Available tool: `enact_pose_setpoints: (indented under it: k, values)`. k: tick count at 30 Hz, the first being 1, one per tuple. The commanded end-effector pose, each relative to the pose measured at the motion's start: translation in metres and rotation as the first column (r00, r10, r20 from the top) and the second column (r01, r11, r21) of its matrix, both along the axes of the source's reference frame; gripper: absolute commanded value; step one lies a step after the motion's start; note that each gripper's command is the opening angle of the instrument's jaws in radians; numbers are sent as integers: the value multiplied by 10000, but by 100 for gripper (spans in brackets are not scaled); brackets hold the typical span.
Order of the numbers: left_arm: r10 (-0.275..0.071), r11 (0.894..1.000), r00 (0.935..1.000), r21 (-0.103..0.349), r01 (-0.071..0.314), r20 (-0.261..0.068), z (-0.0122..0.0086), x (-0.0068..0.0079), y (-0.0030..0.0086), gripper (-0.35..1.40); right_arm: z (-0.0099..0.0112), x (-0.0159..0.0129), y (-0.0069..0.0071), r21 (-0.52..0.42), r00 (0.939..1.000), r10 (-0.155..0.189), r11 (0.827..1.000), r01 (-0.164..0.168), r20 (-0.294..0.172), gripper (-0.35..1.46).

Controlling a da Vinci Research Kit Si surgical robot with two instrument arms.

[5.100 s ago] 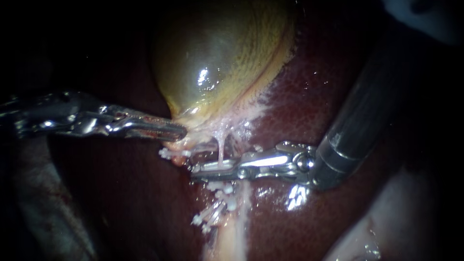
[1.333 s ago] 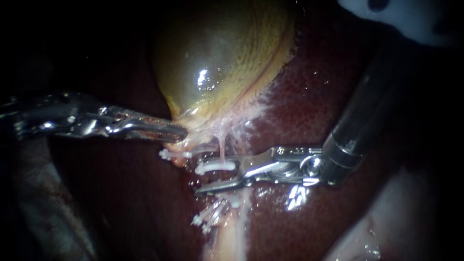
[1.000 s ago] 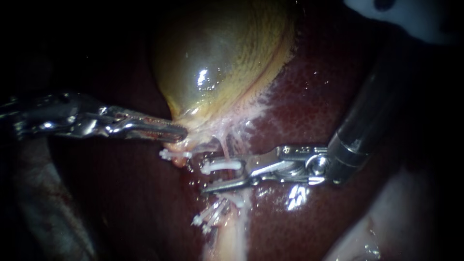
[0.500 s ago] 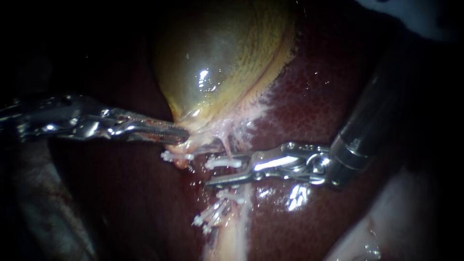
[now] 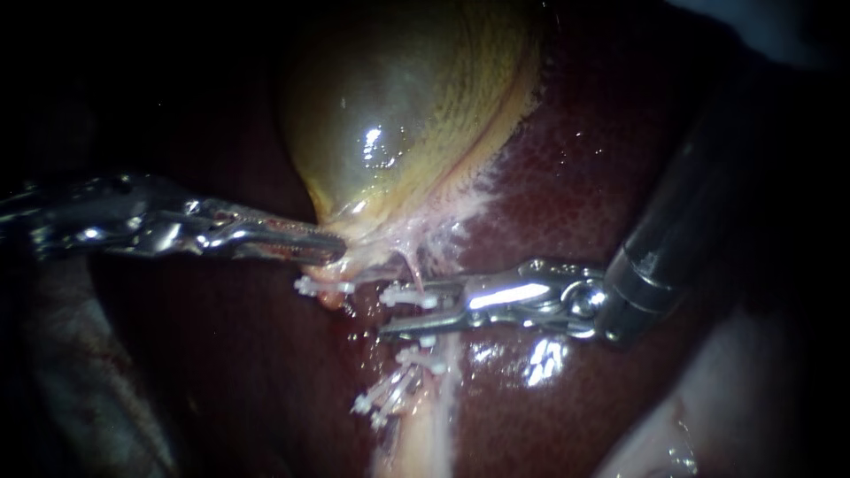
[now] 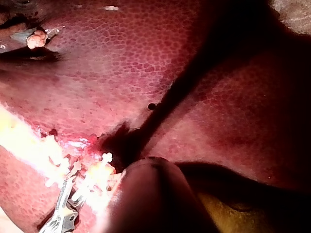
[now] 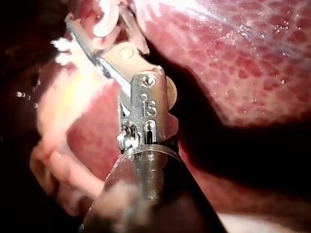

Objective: Going back third clip right tube

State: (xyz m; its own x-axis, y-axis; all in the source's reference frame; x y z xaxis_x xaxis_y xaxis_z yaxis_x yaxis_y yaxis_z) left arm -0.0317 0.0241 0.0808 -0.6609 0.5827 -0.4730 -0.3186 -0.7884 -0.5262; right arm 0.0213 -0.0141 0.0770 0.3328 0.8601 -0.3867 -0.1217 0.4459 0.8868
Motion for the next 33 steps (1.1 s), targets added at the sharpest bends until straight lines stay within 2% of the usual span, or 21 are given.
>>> enact_pose_setpoints:
  k: [1,3,13,20,23,26,33]
  values:
    - [0,10000,10000,1,0,0,0,0,0,-35,0,3,-1,-16,10000,9,10000,-9,-8,52]
    - [-1,10000,10000,1,1,0,0,0,0,-35,0,10,-3,33,10000,60,10000,-60,20,53]
    - [-2,10000,10000,2,2,-1,0,-1,0,-35,2,35,-15,263,9996,-167,9995,173,-234,53]
    - [-13,10000,10000,1,13,-9,-1,-2,0,-35,-1,23,-13,284,9994,-232,9993,240,-271,52]
    - [-13,10000,10000,2,13,-9,-1,-2,0,-35,-4,14,-13,-610,9974,-598,9965,572,-414,51]
    - [-14,10000,10000,2,14,-9,-1,-2,0,-35,-6,7,-11,-1053,9974,-622,9927,581,-369,52]
    - [-13,10000,10000,1,13,-9,-1,-2,0,-35,-12,3,-5,-1371,9972,-664,9887,611,-341,52]
